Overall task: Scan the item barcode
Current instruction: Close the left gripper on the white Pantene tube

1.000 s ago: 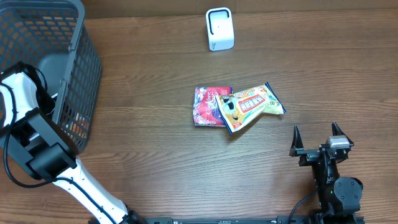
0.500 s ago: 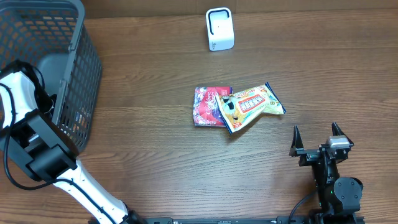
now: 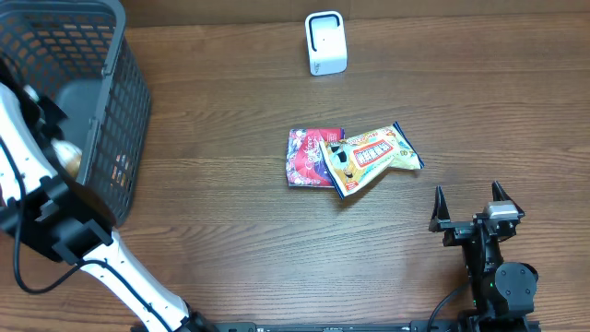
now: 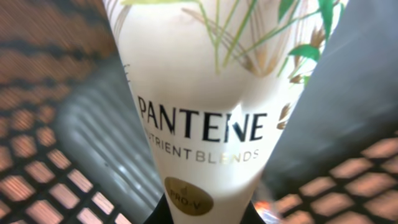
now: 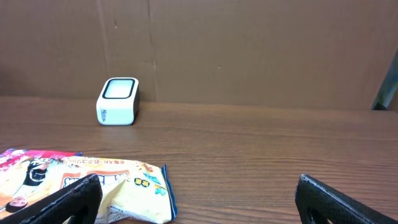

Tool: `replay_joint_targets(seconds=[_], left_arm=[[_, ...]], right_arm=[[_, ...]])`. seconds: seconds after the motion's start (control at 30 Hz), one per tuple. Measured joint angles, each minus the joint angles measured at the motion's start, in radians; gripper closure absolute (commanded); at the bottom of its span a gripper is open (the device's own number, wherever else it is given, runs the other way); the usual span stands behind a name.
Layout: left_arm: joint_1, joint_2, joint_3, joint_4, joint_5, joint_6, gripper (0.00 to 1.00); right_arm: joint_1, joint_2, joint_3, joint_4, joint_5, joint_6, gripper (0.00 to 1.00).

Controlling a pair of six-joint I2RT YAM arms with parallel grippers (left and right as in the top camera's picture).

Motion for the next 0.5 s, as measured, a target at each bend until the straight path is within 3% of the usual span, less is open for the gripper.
replay_joint_targets(seconds=[0.2, 0.5], left_arm=[[0.0, -0.014, 0.306, -0.05, 0.069, -0.006, 0.96], [-0.037, -0.114, 0.459, -0.053, 0.298, -0.084, 0.96]], right_arm=[[0.0, 0.0, 0.0, 0.0, 0.0, 0.0, 0.0], [0.0, 0.0, 0.0, 0.0, 0.0, 0.0, 0.0]])
